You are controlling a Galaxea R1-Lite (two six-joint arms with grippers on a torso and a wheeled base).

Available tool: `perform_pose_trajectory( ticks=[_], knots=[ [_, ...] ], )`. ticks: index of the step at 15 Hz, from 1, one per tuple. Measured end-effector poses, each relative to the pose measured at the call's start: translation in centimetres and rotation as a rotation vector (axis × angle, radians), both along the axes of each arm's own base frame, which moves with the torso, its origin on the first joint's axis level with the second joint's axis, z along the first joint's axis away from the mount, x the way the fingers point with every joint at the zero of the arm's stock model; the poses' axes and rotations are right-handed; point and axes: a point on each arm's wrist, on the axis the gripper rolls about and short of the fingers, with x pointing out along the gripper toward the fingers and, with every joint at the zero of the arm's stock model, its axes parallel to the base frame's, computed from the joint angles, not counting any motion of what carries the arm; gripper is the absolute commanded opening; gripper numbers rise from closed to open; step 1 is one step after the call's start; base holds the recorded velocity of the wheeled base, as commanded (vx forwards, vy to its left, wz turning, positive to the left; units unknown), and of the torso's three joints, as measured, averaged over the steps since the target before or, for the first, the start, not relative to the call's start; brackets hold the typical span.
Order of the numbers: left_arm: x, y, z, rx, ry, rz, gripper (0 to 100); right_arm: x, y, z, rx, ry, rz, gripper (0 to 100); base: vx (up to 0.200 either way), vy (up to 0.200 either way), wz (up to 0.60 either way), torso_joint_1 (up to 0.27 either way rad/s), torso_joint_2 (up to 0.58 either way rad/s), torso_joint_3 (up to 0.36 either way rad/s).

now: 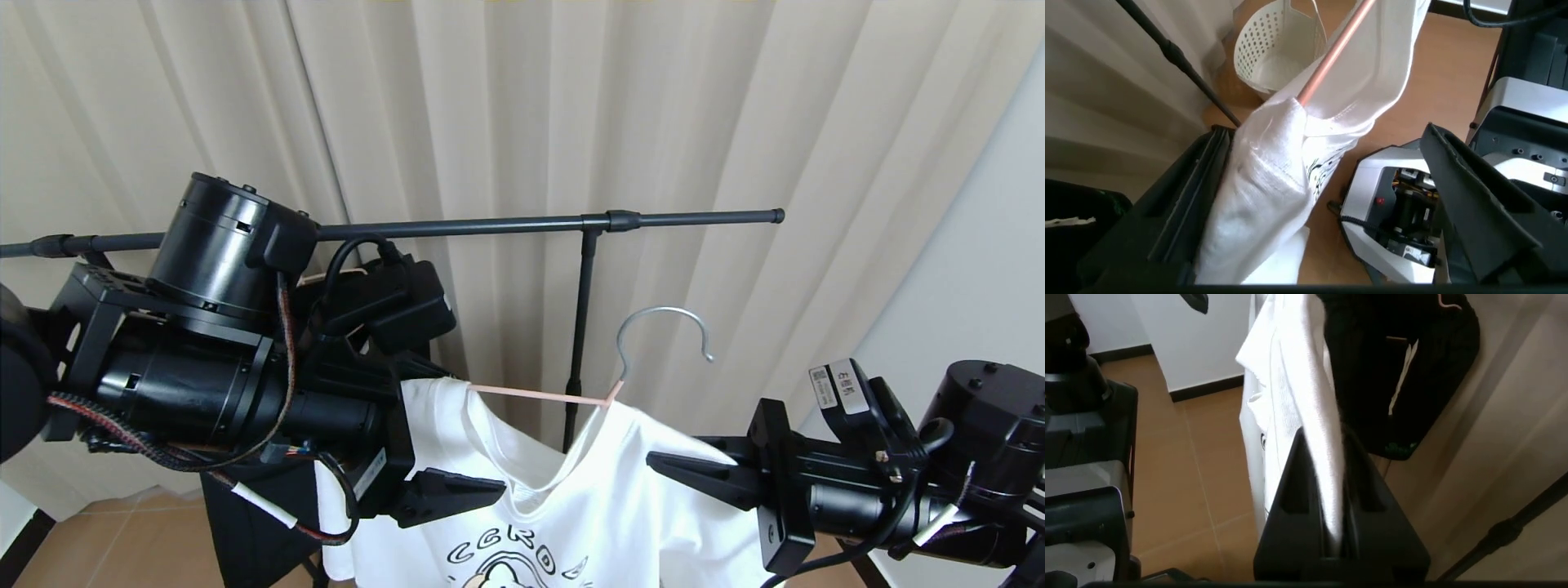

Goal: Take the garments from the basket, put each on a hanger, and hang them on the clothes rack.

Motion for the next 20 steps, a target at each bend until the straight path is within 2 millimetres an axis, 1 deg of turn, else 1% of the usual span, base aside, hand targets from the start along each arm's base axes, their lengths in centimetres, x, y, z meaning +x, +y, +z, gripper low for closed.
perform_pose_trajectory(
  ticks=[4,5,13,20],
  knots=[
    [0.5,-0.1,-0.7,0.003,0.003,0.008,100,-0.2,0.0,0.2,0.004,-0.007,0.002,0,0.000,0.000,0.00,0.000,0.00,0.000],
    [0.6,-0.1,-0.7,0.004,0.005,0.008,0,-0.2,0.0,0.3,0.005,-0.010,0.002,0,0.000,0.000,0.00,0.000,0.00,0.000],
    [0.4,0.0,-1.0,0.011,0.012,0.008,0,-0.2,0.0,0.4,0.007,-0.016,0.000,0,0.000,0.000,0.00,0.000,0.00,0.000],
    [-0.7,0.9,-0.3,-0.006,-0.006,0.022,0,-0.4,-0.1,0.7,0.011,-0.037,0.001,0,0.000,0.000,0.00,0.000,0.00,0.000]
  ],
)
